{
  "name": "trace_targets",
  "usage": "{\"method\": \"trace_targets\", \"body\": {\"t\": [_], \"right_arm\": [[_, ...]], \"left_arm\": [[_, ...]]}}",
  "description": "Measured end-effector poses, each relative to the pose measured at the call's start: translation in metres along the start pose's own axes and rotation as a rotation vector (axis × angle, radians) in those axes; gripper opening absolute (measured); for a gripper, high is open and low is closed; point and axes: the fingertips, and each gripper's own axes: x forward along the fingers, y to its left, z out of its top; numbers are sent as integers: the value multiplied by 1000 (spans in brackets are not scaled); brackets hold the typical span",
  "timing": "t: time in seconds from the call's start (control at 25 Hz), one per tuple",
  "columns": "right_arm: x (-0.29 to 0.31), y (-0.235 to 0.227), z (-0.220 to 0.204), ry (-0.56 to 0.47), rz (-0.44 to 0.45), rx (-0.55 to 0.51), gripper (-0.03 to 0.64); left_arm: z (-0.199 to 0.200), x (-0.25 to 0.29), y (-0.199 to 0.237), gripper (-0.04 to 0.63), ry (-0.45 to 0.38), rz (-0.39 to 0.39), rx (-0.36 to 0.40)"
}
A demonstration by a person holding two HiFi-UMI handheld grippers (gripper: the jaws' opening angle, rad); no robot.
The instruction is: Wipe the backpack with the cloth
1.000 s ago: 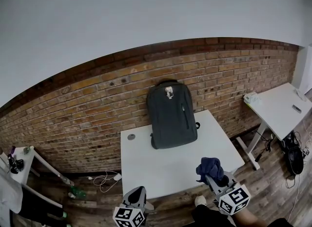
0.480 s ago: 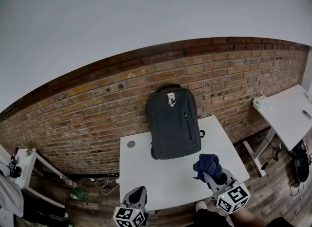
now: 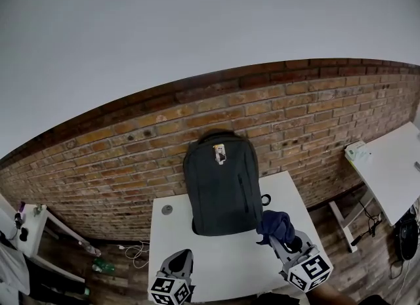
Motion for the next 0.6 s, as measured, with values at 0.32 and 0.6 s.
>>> {"method": "trace_targets", "body": {"t": [0.32,0.6], "right_arm": [[30,-58,6,-1,48,32,40],[56,-76,-5,36,111,64,40]], "left_arm": [[21,64,-24,-9,14,11,18],[36,88,-25,-9,6,48,44]]}}
